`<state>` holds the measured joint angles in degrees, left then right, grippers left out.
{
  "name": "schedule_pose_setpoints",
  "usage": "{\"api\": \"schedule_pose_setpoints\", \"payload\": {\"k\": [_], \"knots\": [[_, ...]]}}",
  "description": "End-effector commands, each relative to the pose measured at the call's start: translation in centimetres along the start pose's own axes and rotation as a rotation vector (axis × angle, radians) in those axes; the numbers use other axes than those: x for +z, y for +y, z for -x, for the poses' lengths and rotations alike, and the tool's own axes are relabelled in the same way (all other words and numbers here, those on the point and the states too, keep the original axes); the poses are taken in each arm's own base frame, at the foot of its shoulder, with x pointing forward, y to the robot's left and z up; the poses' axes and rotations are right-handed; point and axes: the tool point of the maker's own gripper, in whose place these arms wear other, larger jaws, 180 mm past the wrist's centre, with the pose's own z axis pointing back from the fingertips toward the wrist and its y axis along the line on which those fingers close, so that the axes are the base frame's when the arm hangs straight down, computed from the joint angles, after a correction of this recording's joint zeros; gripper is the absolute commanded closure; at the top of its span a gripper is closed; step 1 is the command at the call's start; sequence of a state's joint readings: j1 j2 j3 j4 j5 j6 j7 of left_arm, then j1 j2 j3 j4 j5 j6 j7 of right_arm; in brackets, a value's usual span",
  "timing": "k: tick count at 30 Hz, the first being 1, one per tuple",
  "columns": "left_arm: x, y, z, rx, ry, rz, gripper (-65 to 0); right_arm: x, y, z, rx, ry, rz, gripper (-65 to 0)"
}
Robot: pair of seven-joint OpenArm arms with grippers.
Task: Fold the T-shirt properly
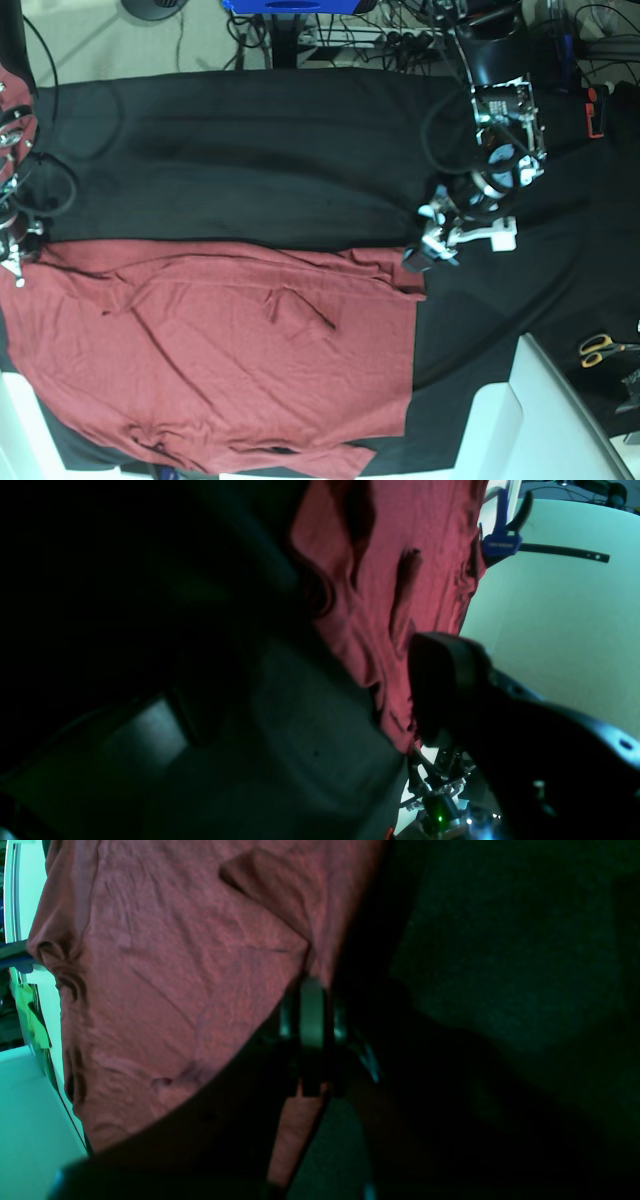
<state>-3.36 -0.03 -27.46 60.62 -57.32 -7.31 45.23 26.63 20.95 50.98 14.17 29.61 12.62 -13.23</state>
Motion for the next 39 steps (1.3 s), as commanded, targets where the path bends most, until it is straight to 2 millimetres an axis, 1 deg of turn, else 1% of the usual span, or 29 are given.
{"api": "schedule_pose_setpoints", "payload": {"k": [1,3,4,5,7,10,12,14,19,21,23,26,28,32,35,37,39], "knots": [[-0.5,-0.7,1.3,-0.018,0.043,-0.008,-53.2,0.2,1.1,-2.0,0.007,-0.038,-0.022,-0.5],[-0.6,-2.6,2.0,-0.071,0.055,0.026,-53.2,0.2,1.1,-2.1,0.009,-0.039,-0.021,-0.5],[-0.7,-3.2,2.6,-0.086,0.063,0.038,-53.2,0.2,1.1,-2.1,0.009,-0.039,-0.021,-0.5],[-0.6,-3.3,2.9,-0.089,0.066,0.036,-53.2,0.2,1.1,-2.1,0.009,-0.039,-0.021,-0.5],[-0.5,-2.7,2.9,-0.059,0.061,0.011,-53.2,0.2,1.1,-2.1,0.009,-0.039,-0.021,-0.5],[-0.2,-1.8,1.8,-0.026,0.002,-0.018,-53.2,0.2,1.1,-2.1,0.009,-0.039,-0.021,-0.5],[0.1,-1.6,1.1,-0.012,-0.02,-0.021,-53.2,0.2,1.1,-2.1,0.009,-0.039,-0.021,-0.5],[0.7,-0.8,0.8,0.005,-0.036,-0.034,-53.2,0.2,0.9,-2.0,0.009,-0.038,-0.018,-0.5],[1.9,0.2,-1.1,0.025,-0.093,-0.047,-53.2,0.2,0.7,-2.1,0.011,-0.038,-0.015,-0.5],[2.1,0.0,-1.8,0.008,-0.099,-0.048,-53.2,0.2,0.7,-2.1,0.011,-0.038,-0.015,-0.5],[2.0,-0.1,-2.0,0.002,-0.102,-0.048,-53.2,0.2,0.7,-2.1,0.011,-0.038,-0.015,-0.5],[1.5,-1.1,-2.6,-0.005,-0.107,-0.031,-53.2,0.2,0.7,-2.1,0.011,-0.038,-0.015,-0.5],[1.1,-0.7,-2.5,0.011,-0.097,-0.052,-53.2,0.2,0.7,-2.1,0.011,-0.038,-0.015,-0.5],[-0.1,-0.8,-2.2,0.005,-0.077,-0.073,-53.2,0.2,0.7,-2.1,0.011,-0.038,-0.015,-0.5],[-0.8,-1.8,-1.9,0.015,-0.069,-0.052,-53.2,0.3,0.8,-2.2,0.012,-0.041,-0.016,-0.5],[-1.0,-2.2,-1.9,0.016,-0.069,-0.045,-53.2,0.3,0.8,-2.2,0.012,-0.041,-0.016,-0.5],[-1.7,-3.3,-1.5,-0.01,-0.051,-0.031,-53.2,0.3,0.8,-2.2,0.012,-0.041,-0.016,-0.5]]}}
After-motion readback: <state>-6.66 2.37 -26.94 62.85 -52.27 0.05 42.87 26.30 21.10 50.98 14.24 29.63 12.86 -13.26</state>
